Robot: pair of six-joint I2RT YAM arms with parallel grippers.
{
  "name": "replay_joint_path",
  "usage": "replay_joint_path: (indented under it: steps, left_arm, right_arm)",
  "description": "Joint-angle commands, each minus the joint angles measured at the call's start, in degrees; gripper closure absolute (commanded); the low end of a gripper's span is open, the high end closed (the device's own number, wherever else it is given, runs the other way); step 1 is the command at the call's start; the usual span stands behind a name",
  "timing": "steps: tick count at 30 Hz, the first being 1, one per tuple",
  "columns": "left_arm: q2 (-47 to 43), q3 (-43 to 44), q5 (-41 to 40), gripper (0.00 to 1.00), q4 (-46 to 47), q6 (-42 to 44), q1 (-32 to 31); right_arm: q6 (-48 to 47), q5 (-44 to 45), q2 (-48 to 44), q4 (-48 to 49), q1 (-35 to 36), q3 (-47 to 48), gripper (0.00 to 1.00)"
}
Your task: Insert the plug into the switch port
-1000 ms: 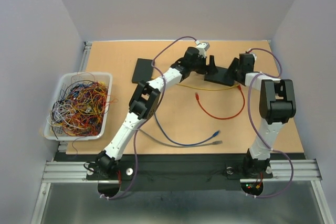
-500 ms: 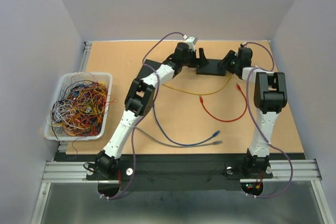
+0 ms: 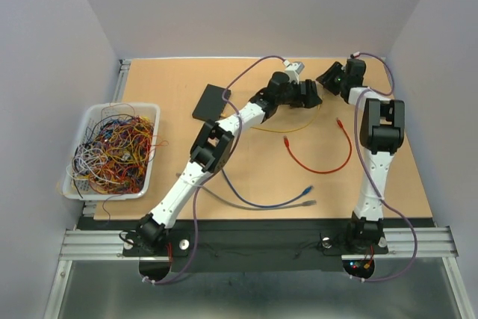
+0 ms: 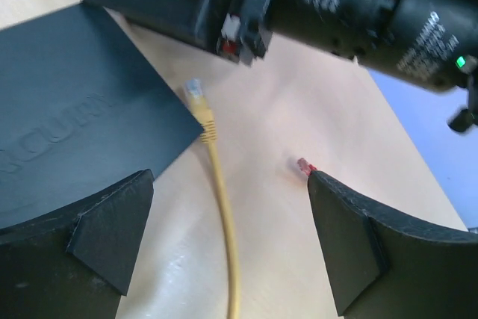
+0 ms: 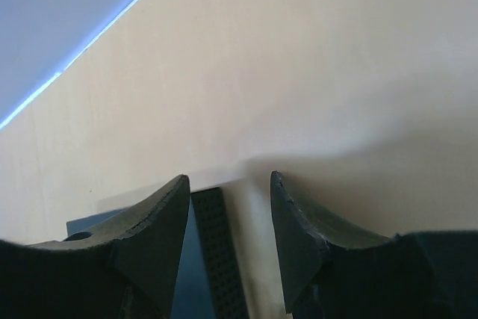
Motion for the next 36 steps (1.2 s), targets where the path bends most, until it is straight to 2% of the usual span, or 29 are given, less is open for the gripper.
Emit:
replay_joint_path:
  steps: [1,3,4,5,6,7,12,17,19,23,27,30,32,36]
  left_arm:
    - [-5.7,-2.4,-1.4,0.03,1.4,2.0,1.0]
    - [-10.3,-12.1,-3.3,0.04,3.4,3.2,1.2]
    - [-15.7,-16.0,-3.8,0.05,5.0,3.3,1.8]
    - [-18.5,-23.3,-5.1,0.05,8.0,3.3,2.1]
    - [-21.2,-26.9,-5.9,0.05,9.2,3.3,2.5]
    - [-26.6,-29.7,-7.8,0.05,10.4,3.5,3.2]
    - [-41.1,-44.9,-12.0,0.05,10.6,4.5,6.1]
    - [-56.5,-56.3,-15.9,0.05,7.5,5.7,8.1]
    - [-62.7,-62.9,-17.7,0.05,7.3,6.0,8.5]
    - [-71.7,-73.4,-20.8,0.05,7.1,6.3,8.6]
    - [-78.4,-81.5,-22.8,0.05,6.9,6.4,8.8]
    - [-82.2,-87.1,-23.3,0.05,6.8,6.5,8.8]
    - [-83.9,-88.6,-23.8,0.05,6.8,6.6,8.8]
    - [-84.8,-90.9,-24.0,0.06,6.1,7.2,8.7]
  right_arm:
    - [-0.2,3.3,0.9,-8.7,-2.8,0.7,0.47]
    - [-2.3,3.3,-3.0,-7.9,-2.6,-1.8,0.46]
    - [-3.0,3.9,-4.5,-7.8,-2.2,-3.2,0.46]
    - [-4.7,4.3,-6.4,-5.5,-1.9,-4.2,0.44]
    - [-5.4,4.8,-8.2,-3.7,-0.9,-5.2,0.43]
    - [-6.8,5.0,-11.3,-3.3,-0.3,-6.5,0.41]
    - [-10.1,6.3,-19.3,-3.2,6.5,-8.1,0.35]
    - [-7.3,-0.4,-22.6,-3.3,10.7,-11.8,0.34]
    - [-7.4,-4.2,-21.9,-3.2,13.2,-11.5,0.34]
    - [-8.1,-3.7,-17.3,-5.1,18.3,-6.6,0.36]
    - [-8.9,1.8,-10.0,-11.1,21.2,1.5,0.39]
    - [-10.3,10.3,-4.9,-16.1,23.5,7.6,0.42]
    - [-11.0,12.3,-1.1,-18.3,24.2,12.6,0.42]
    - [-11.0,19.8,2.1,-21.7,24.5,15.8,0.43]
